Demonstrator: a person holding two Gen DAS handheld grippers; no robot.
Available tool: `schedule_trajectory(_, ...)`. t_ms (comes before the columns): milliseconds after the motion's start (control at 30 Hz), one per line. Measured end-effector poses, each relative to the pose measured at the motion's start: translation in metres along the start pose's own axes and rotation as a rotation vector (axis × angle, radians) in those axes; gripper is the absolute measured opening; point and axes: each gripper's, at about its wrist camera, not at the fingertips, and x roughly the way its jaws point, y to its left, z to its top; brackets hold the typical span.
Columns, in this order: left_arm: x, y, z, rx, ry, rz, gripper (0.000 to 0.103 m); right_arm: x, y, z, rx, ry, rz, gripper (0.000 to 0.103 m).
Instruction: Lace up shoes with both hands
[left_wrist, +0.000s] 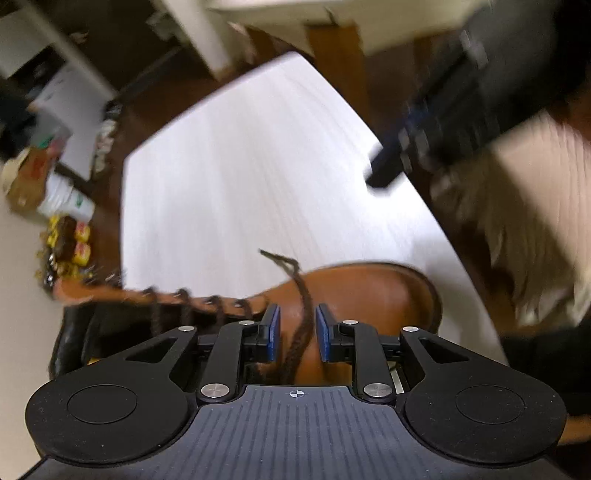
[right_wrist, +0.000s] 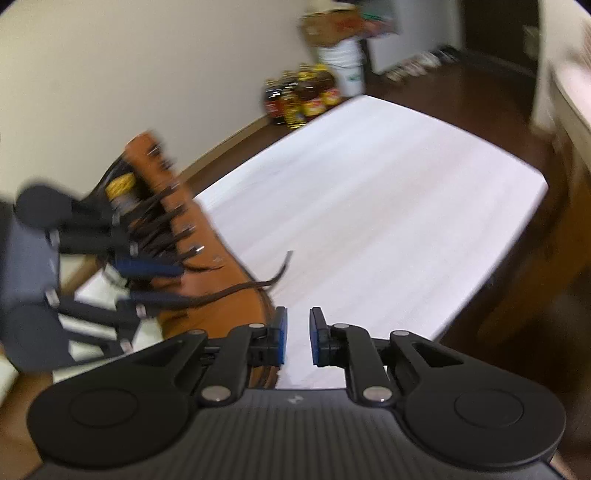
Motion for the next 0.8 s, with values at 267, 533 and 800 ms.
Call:
schedule_trajectory(267, -0.038, 0.014, -0.014, -0.284, -0.115, -0.013, 0.004, 0.033, -0.063, -0.009, 0.561, 0.104, 0.332, 0.021)
schedule_trajectory(533, -0.076, 0.012, -0.033, -0.384, -0.221, 0.027, 0.004, 0.074, -0.064, -0.036, 1.006, 0.208, 0.623, 0.028)
schedule_trajectory(800, -0.092, 0.007, -0.045, -0.397, -0.254, 0.005, 0.004, 0.098, -0.055, -0.047, 1.170, 0.219, 0.695, 0.028)
